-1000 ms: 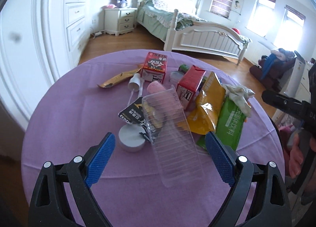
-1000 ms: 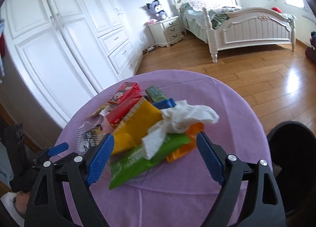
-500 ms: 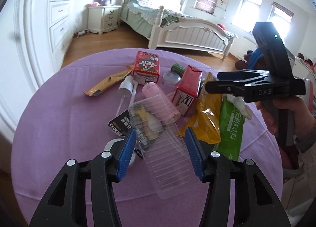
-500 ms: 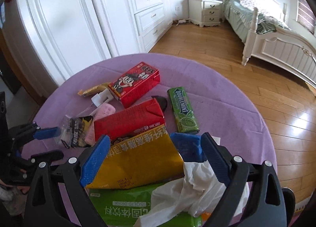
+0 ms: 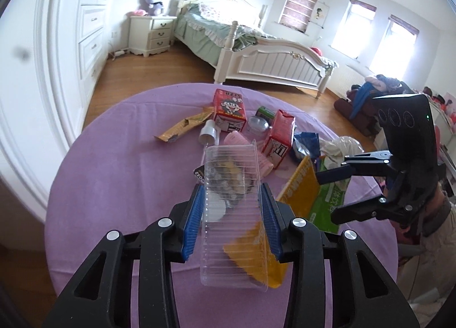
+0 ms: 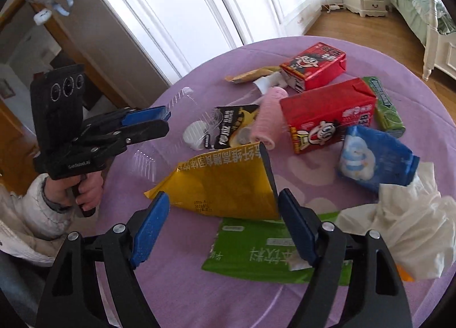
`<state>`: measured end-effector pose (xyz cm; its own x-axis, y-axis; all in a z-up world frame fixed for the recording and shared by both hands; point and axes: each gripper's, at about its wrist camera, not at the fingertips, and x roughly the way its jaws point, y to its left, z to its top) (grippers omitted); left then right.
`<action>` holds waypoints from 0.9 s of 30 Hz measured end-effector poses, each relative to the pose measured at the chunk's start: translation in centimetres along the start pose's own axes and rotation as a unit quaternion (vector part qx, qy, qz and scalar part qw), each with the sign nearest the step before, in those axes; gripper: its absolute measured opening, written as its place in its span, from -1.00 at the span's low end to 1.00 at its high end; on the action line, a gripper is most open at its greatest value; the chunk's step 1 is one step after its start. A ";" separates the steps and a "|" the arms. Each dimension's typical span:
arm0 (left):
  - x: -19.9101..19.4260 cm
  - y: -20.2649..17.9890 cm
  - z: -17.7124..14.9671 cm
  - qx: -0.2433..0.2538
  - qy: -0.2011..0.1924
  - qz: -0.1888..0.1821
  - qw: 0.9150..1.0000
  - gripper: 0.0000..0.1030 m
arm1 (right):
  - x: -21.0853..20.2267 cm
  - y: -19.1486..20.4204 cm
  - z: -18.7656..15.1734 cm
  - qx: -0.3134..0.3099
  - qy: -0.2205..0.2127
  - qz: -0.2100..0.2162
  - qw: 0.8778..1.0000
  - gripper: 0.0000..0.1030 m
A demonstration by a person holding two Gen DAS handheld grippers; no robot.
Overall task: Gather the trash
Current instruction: 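Grasp the clear plastic tray with the left gripper while the right grasps the yellow snack bag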
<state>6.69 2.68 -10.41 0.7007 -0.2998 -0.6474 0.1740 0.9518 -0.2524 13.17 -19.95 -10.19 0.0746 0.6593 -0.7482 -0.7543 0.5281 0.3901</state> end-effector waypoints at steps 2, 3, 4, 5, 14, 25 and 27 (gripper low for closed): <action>-0.7 0.4 -0.3 -0.003 -0.003 0.005 1.000 -0.22 | 0.6 0.1 0.4 0.004 -0.004 -0.040 0.999 0.52; -0.9 0.7 -0.5 -0.005 -0.004 0.007 1.000 -0.22 | 0.9 0.1 0.5 0.007 -0.004 -0.054 0.998 0.53; -1.1 0.9 -0.6 -0.008 -0.003 0.007 1.000 -0.22 | 1.3 0.3 0.7 0.009 -0.005 -0.062 0.998 0.53; -1.2 1.1 -0.8 -0.010 -0.002 0.008 1.000 -0.22 | 1.9 0.6 0.9 0.007 -0.005 -0.067 0.998 0.53; -1.6 2.0 -2.7 -0.029 0.010 -0.001 1.000 -0.22 | 3.7 3.0 0.5 0.017 -0.002 -0.075 0.997 0.54; -2.0 3.3 -3.1 -0.048 0.003 0.006 0.999 -0.22 | 4.7 12.3 -3.0 -0.250 0.007 -0.177 0.952 0.82; -2.5 3.5 -3.1 -0.050 -0.002 0.009 0.999 -0.22 | 5.5 11.5 -2.5 -0.239 0.023 -0.179 0.954 0.41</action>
<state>3.45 6.58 -11.91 0.7064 -0.2830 -0.6488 0.0919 0.9455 -0.3124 3.25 -11.56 -11.19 0.3618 0.4525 -0.8151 -0.8985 0.4024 -0.1753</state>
